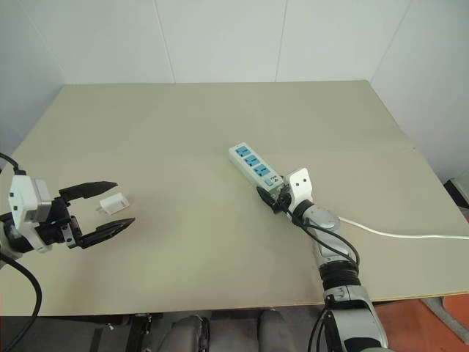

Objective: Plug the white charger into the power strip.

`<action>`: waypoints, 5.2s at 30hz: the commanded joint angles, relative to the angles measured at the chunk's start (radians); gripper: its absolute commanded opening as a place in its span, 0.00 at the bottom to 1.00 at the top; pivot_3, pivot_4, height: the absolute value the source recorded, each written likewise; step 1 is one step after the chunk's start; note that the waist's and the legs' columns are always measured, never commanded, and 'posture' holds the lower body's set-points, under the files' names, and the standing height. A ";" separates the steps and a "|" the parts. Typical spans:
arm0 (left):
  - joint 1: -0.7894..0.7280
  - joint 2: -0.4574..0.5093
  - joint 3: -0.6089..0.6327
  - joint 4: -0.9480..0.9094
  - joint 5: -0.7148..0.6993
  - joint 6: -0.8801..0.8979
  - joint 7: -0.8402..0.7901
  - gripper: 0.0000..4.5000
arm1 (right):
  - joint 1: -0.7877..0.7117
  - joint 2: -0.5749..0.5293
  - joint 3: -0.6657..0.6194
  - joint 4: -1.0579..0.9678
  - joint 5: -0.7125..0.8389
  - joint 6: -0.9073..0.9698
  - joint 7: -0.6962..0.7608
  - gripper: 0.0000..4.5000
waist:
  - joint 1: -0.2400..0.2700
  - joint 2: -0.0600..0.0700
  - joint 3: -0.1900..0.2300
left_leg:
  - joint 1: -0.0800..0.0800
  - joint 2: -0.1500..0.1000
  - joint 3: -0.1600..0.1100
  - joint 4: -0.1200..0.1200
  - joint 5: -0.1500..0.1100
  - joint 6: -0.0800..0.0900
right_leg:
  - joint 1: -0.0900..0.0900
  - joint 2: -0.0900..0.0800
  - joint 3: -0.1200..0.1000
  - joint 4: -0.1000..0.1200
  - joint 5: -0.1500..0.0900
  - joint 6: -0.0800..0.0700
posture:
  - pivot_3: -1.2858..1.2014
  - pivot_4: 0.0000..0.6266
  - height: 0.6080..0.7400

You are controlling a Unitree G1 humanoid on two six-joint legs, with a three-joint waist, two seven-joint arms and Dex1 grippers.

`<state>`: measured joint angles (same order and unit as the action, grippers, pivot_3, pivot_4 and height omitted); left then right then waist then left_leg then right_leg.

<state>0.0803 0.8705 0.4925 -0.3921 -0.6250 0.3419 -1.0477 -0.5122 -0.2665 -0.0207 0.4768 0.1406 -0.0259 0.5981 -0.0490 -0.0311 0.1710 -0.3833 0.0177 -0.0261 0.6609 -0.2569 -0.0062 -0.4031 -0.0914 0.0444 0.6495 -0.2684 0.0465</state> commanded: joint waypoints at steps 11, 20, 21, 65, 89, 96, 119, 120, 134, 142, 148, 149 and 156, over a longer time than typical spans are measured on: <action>-0.050 0.076 0.029 0.075 0.004 -0.037 -0.085 1.00 | 0.114 -0.148 0.105 -0.289 0.161 0.001 0.507 0.76 | 0.001 0.000 0.000 | -0.002 0.000 0.000 0.000 0.000 0.000 | -0.002 0.000 -0.001 -0.001 0.000 0.000 | 0.52 0.24 1.00; -0.102 0.195 0.013 0.214 0.052 -0.073 -0.224 1.00 | 0.106 -0.166 0.214 -0.200 0.060 -0.202 0.633 0.76 | 0.000 0.000 0.000 | 0.000 0.000 0.000 0.000 0.000 0.000 | -0.001 0.001 -0.001 0.000 0.000 0.000 | 0.52 0.24 1.00; -0.106 0.218 0.003 0.239 0.074 -0.077 -0.237 1.00 | 0.097 -0.159 0.218 -0.180 0.055 -0.215 0.631 0.76 | 0.000 0.000 0.000 | 0.000 0.000 0.001 0.000 0.000 0.000 | -0.001 0.001 -0.001 0.000 0.000 0.000 | 0.52 0.24 1.00; -1.267 0.122 -1.191 0.994 0.938 0.279 -0.527 1.00 | 0.092 -0.054 0.244 -0.129 0.011 -0.217 0.486 0.76 | -0.024 0.000 0.001 | -0.001 0.001 -0.002 0.007 0.001 -0.001 | -0.002 0.004 -0.001 0.014 -0.001 0.001 | 0.52 0.24 1.00; -1.150 -0.025 -1.118 1.084 1.037 0.300 -0.415 1.00 | 0.144 -0.060 0.239 -0.200 0.008 -0.184 0.445 0.76 | -0.019 -0.001 0.000 | -0.001 0.000 -0.003 0.008 0.001 0.000 | -0.001 0.003 -0.001 0.014 -0.001 0.001 | 0.52 0.24 1.00; -1.140 -0.023 -1.108 1.090 1.049 0.277 -0.424 0.68 | 0.157 -0.053 0.244 -0.212 0.004 -0.180 0.432 0.76 | -0.020 -0.001 0.000 | 0.000 0.000 -0.003 0.009 0.001 0.000 | -0.001 0.003 -0.001 0.014 -0.001 0.001 | 0.52 0.24 1.00; -1.158 -0.205 -0.616 0.979 0.566 -0.063 -0.413 0.23 | 0.158 -0.059 0.247 -0.203 -0.016 -0.193 0.398 0.76 | -0.018 -0.001 0.000 | -0.004 0.000 -0.004 0.016 0.001 0.000 | -0.002 0.002 -0.001 0.015 -0.001 0.001 | 0.52 0.24 1.00; -1.125 -0.239 -0.572 0.943 0.507 -0.064 -0.409 0.23 | 0.156 -0.060 0.246 -0.201 -0.018 -0.195 0.395 0.76 | -0.019 -0.001 0.000 | -0.003 0.000 -0.004 0.016 0.001 0.000 | -0.002 0.002 -0.001 0.015 -0.001 0.001 | 0.52 0.24 1.00; -0.823 -0.532 -0.511 0.676 0.191 -0.087 -0.434 0.23 | 0.127 -0.069 0.248 -0.164 -0.022 -0.211 0.419 0.76 | -0.021 -0.001 0.000 | -0.001 -0.001 -0.002 0.017 0.000 0.000 | 0.000 0.002 0.001 0.016 -0.001 0.001 | 0.52 0.24 1.00; -0.781 -0.494 -0.559 0.716 0.185 -0.135 -0.559 0.23 | 0.131 -0.071 0.257 -0.169 -0.011 -0.199 0.450 0.76 | -0.018 -0.001 0.000 | -0.002 -0.001 -0.003 0.018 0.000 0.000 | 0.000 0.002 0.001 0.015 -0.001 0.001 | 0.52 0.24 1.00; -0.785 -0.443 -0.604 0.744 0.160 -0.168 -0.567 0.23 | 0.121 -0.085 0.259 -0.155 0.039 -0.167 0.543 0.76 | -0.017 -0.001 0.000 | -0.002 -0.001 -0.003 0.018 0.000 0.000 | 0.000 0.002 0.001 0.015 -0.001 0.001 | 0.52 0.24 1.00; -0.784 -0.437 -0.608 0.742 0.154 -0.169 -0.567 0.23 | 0.120 -0.089 0.259 -0.151 0.047 -0.164 0.563 0.76 | -0.016 -0.001 0.000 | -0.002 -0.001 -0.003 0.018 0.000 0.000 | 0.000 0.002 0.000 0.015 -0.001 0.001 | 0.52 0.24 1.00; -0.774 -0.408 -0.615 0.720 0.122 -0.157 -0.567 0.23 | 0.111 -0.101 0.253 -0.137 0.095 -0.137 0.671 0.76 | -0.013 -0.001 0.000 | -0.002 -0.001 -0.003 0.018 0.000 0.000 | 0.001 0.002 0.000 0.015 -0.001 0.001 | 0.52 0.24 1.00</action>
<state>-0.6948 0.4486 -0.1270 0.3629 -0.4750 0.1871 -1.6083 -0.4070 -0.3661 0.2188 0.3402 0.2170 -0.1757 1.2304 -0.0616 -0.0322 0.1708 -0.3853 0.0167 -0.0295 0.6786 -0.2565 -0.0060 -0.4025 -0.0892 0.0444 0.6641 -0.2690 0.0477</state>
